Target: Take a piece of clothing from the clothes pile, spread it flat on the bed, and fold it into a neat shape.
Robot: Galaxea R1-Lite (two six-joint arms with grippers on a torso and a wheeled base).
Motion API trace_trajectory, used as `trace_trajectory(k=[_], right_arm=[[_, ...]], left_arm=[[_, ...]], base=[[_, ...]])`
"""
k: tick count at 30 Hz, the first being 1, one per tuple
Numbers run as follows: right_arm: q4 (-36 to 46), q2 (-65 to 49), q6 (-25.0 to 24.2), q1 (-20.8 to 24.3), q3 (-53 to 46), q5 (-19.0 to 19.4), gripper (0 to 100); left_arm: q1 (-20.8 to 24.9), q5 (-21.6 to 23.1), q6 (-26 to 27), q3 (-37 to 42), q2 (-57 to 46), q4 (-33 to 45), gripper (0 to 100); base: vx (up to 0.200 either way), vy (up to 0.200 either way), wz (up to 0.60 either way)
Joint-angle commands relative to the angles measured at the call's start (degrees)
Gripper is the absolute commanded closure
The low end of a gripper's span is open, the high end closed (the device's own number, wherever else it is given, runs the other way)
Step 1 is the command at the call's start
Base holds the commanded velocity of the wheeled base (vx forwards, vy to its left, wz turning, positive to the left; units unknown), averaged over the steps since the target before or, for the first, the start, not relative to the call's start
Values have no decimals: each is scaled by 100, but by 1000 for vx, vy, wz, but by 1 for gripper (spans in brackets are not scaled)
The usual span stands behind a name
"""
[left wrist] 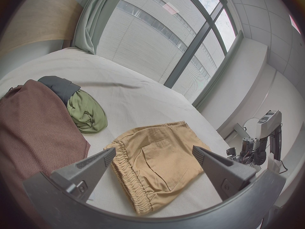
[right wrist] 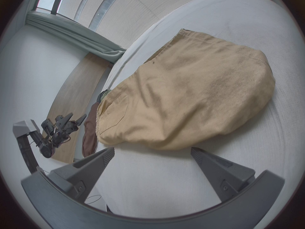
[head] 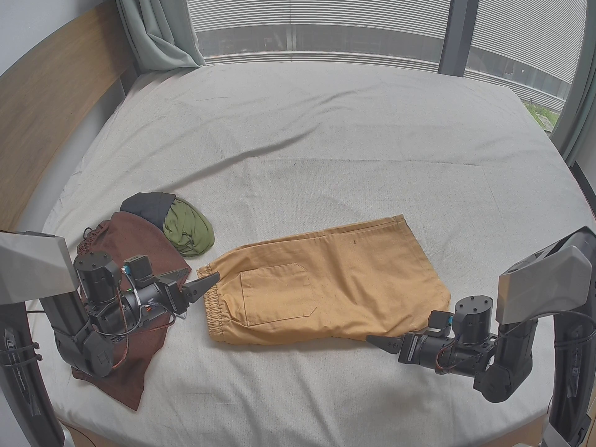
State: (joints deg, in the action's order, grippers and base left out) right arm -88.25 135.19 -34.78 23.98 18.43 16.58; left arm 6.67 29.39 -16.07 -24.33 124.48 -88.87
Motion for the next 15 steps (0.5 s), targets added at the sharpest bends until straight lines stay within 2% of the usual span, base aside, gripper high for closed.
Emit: trace_trajectory(k=[1, 7, 15], right_arm=[[1, -380, 24, 230, -279, 117, 0], [1, -933, 15, 494, -375, 153, 0], [1, -1180, -11, 450, 99, 205, 0]], left_arm=[[-34, 14, -2, 34, 24, 1, 0], [-34, 23, 16, 157, 24, 10, 0], [-43, 172, -2, 218, 33, 10, 0]], base=[[0, 0, 0], [0, 0, 0], [0, 0, 0]])
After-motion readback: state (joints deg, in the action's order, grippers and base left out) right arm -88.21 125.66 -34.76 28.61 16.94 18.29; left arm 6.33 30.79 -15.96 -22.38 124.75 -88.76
